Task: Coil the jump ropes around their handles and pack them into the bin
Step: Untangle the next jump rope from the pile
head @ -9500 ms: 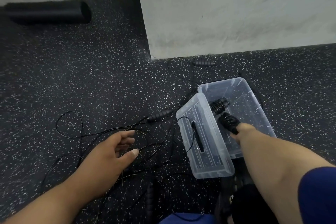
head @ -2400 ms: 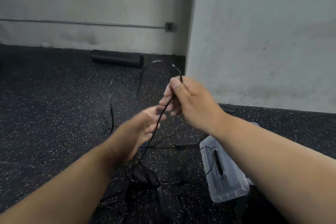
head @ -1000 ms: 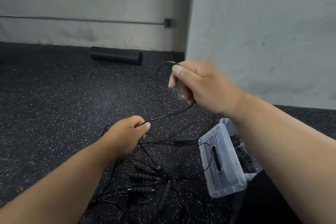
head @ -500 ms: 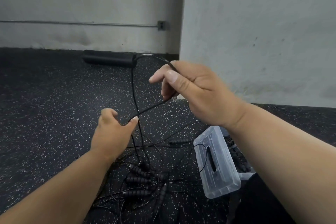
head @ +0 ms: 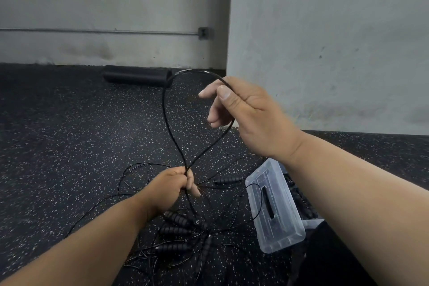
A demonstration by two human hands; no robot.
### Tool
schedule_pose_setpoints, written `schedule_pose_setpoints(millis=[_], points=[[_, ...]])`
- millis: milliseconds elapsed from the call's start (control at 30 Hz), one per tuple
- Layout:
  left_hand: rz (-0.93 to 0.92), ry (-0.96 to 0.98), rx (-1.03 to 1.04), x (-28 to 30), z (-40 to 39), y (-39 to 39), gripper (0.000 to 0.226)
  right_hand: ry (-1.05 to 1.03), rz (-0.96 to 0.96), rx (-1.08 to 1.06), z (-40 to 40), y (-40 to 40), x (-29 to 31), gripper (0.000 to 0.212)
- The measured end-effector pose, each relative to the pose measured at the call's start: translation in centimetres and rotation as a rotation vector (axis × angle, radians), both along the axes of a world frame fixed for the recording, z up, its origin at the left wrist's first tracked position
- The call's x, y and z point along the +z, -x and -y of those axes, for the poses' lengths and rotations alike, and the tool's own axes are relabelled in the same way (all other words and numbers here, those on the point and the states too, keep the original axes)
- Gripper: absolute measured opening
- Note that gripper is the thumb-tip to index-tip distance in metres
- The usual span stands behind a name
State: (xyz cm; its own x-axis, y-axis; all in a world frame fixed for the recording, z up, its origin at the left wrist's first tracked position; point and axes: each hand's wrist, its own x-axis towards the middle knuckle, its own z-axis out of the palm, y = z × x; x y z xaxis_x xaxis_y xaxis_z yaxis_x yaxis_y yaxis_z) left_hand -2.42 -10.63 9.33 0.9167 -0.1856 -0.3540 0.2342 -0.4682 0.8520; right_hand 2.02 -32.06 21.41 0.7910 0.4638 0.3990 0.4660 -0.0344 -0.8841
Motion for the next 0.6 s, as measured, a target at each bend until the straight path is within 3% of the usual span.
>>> schedule_pose_setpoints(millis=[100, 200, 267, 367, 467, 533, 600], points=[[0.028, 0.129, 0.128, 1.1, -0.1, -0.3, 0.034, 0.134, -0.095, -0.076, 0.3, -0.7, -1.2, 0.023], [0.073, 0.288, 0.233, 2.4, 0.1, -0.1, 0.031, 0.532, -0.184, -0.113, 0.4, -1.3, -3.3, 0.021], [0.126, 0.4, 0.272, 3.4, 0.2, 0.0, 0.032, 0.64, -0.331, -0.06, 0.1, -1.4, -5.3, 0.023], [0.13, 0.648, 0.305, 4.6, 0.2, -0.1, 0.033, 0.605, -0.524, 0.124, -1.3, -1.0, -8.3, 0.033], [0.176, 0.727, 0.3, 5.5, 0.0, 0.1, 0.032, 0.429, -0.793, 0.336, -2.7, -0.3, -9.9, 0.055], [0.199, 0.711, 0.338, 5.9, -0.5, 0.1, 0.033, 0.396, -0.786, 0.402, -3.1, -0.1, -9.9, 0.07], [0.196, 0.661, 0.413, 5.9, -1.4, -0.2, 0.034, 0.431, -0.652, 0.329, -3.1, -0.4, -9.4, 0.082]])
